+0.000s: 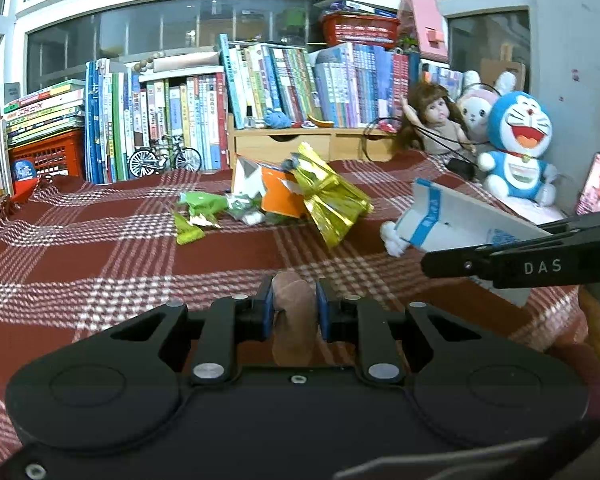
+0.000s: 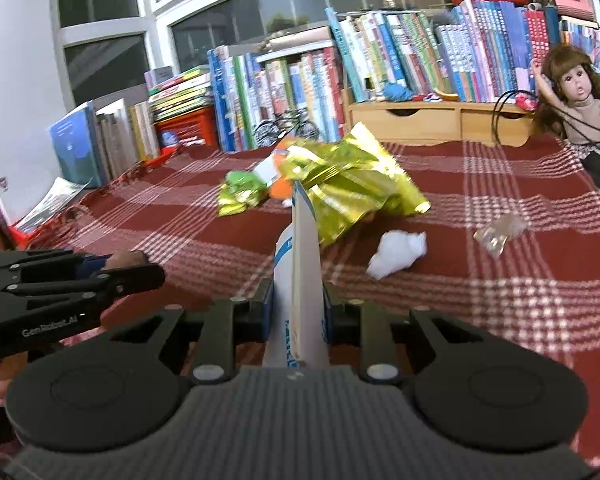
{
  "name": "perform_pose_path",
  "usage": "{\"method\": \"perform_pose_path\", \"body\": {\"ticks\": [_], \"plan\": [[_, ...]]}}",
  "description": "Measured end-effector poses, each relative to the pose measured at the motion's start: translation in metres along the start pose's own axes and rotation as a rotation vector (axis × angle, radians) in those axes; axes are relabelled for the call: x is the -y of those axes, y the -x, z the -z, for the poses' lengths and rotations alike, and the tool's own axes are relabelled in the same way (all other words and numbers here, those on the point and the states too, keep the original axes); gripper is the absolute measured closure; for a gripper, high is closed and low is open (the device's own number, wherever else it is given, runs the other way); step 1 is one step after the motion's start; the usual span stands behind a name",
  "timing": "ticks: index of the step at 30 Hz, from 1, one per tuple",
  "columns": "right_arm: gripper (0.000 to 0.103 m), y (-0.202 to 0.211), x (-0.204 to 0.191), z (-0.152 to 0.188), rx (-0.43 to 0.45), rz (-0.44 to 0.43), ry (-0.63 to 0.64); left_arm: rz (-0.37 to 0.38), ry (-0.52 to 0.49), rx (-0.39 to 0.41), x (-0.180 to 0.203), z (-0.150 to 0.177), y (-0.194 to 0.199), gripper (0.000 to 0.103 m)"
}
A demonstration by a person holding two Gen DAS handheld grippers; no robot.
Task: Collect trash
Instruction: 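Carry the scrap and wipes packet down into the black bin and open both tools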
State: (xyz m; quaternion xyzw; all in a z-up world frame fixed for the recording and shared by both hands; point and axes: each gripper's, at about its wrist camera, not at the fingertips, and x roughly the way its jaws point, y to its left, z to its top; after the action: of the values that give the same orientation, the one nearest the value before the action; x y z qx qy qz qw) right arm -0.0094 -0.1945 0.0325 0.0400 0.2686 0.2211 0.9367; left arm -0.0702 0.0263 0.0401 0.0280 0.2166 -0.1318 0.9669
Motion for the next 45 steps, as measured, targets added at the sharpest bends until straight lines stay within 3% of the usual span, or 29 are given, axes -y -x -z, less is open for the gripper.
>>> {"method": "perform_pose_path", "body": {"ticks": [9,16,27,40,41,43,45], "plan": [[0.074,0.017,-0.026,0.037,-0.071,-0.053,0.034,0.024,0.006,-0.072,0.013,0.036,0.032,0.083],[0.073,0.029,-0.043,0.068,-0.152,-0.103,0.051,0.025,0.035,-0.187,0.010,0.071,0.043,0.083],[0.073,0.007,-0.050,0.121,-0.350,-0.129,0.015,-0.005,0.068,-0.352,0.013,0.124,0.024,0.082],[0.066,-0.025,-0.041,0.147,-0.457,-0.126,-0.030,-0.022,0.100,-0.471,0.009,0.158,-0.007,0.080],[0.062,-0.026,-0.041,0.147,-0.458,-0.130,-0.030,-0.025,0.100,-0.471,0.009,0.159,-0.007,0.078],[0.055,-0.027,-0.042,0.146,-0.459,-0.129,-0.029,-0.031,0.100,-0.468,0.008,0.159,-0.007,0.059],[0.047,-0.028,-0.042,0.146,-0.457,-0.136,-0.031,-0.040,0.104,-0.461,0.006,0.158,-0.005,0.051]]}}
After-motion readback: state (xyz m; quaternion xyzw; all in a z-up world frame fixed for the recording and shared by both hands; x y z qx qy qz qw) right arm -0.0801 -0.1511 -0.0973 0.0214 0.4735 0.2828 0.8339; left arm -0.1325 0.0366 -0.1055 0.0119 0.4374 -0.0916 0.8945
